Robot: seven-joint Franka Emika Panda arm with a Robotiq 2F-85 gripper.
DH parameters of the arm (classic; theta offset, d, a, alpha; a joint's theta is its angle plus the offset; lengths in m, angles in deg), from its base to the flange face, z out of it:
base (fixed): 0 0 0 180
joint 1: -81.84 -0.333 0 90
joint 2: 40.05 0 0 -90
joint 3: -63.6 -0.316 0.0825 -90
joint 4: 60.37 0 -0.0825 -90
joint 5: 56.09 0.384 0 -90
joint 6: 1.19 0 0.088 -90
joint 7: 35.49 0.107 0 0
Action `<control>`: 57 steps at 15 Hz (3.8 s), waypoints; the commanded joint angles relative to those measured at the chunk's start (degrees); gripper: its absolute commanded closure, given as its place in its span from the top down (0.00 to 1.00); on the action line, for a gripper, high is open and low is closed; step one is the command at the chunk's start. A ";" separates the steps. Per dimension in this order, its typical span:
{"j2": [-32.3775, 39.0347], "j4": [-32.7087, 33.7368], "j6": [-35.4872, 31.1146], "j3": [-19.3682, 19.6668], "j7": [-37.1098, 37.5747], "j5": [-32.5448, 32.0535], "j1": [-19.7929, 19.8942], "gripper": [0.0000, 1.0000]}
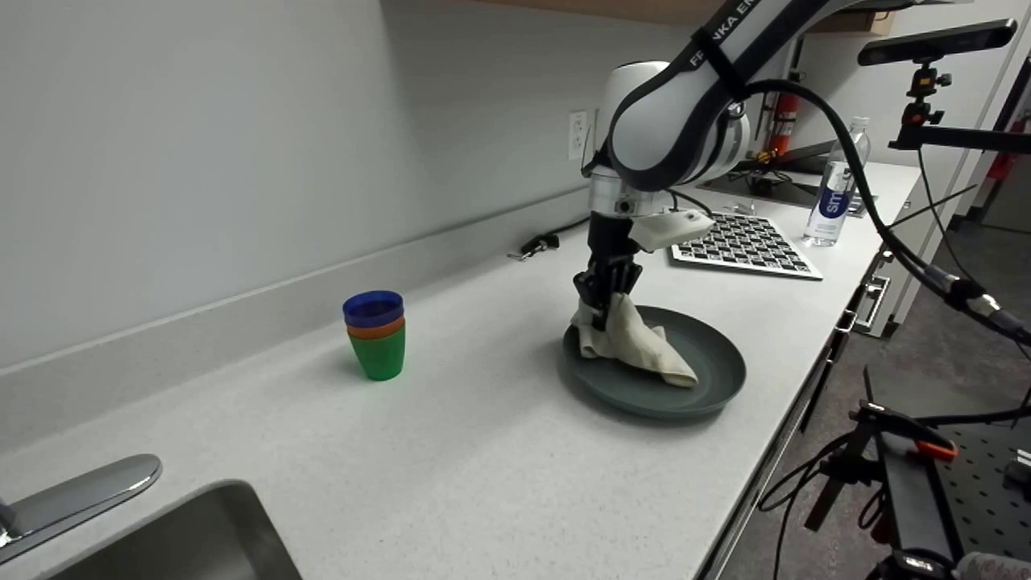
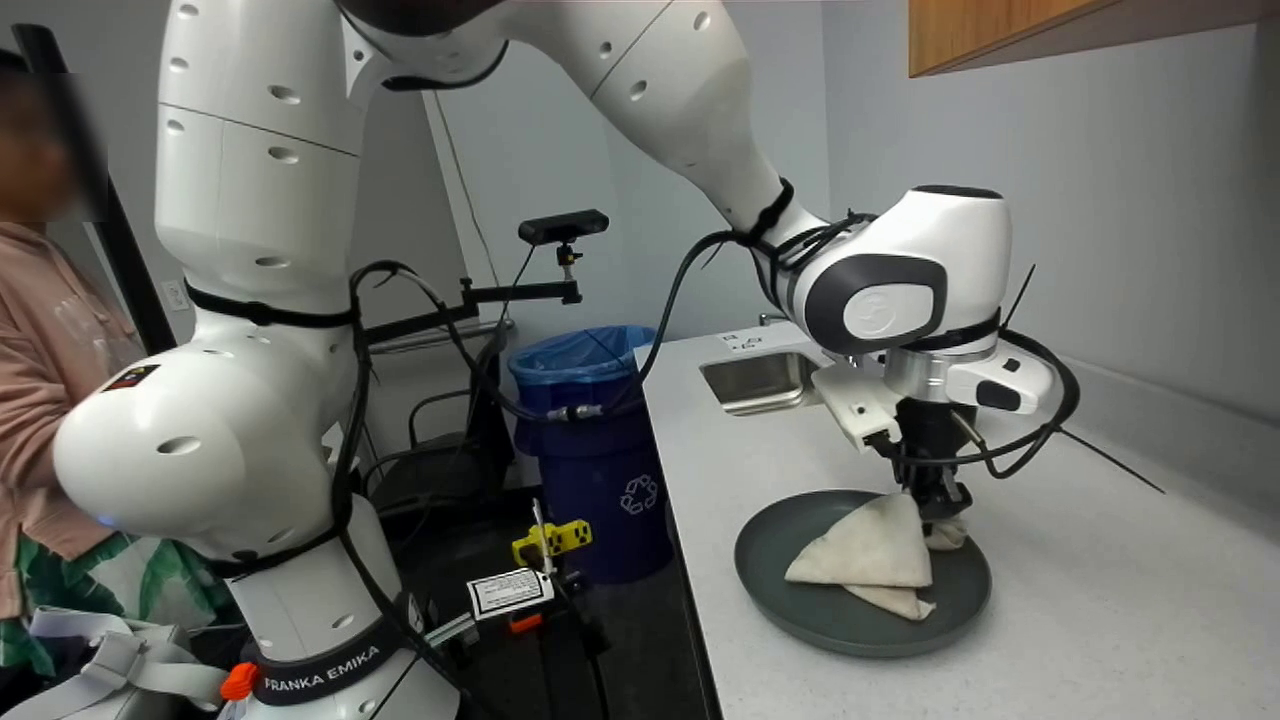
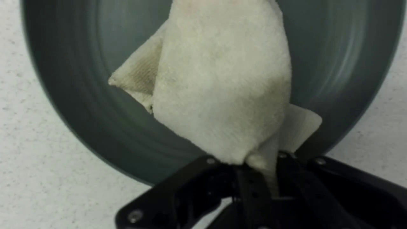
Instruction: Use the towel to wipe the grey plate
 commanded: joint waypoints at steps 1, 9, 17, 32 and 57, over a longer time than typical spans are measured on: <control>-2.76 -0.65 -0.09 -3.76 -4.42 6.81 1.02 0.02; -10.25 -0.26 -0.45 -8.34 -10.40 11.34 -1.66 0.02; -11.36 -0.28 -3.01 -11.33 -14.46 11.67 -6.11 0.02; -14.80 -2.95 10.45 -6.46 -12.36 -0.06 -6.88 1.00; -40.18 -27.96 -0.78 0.30 -2.50 -6.53 -5.22 1.00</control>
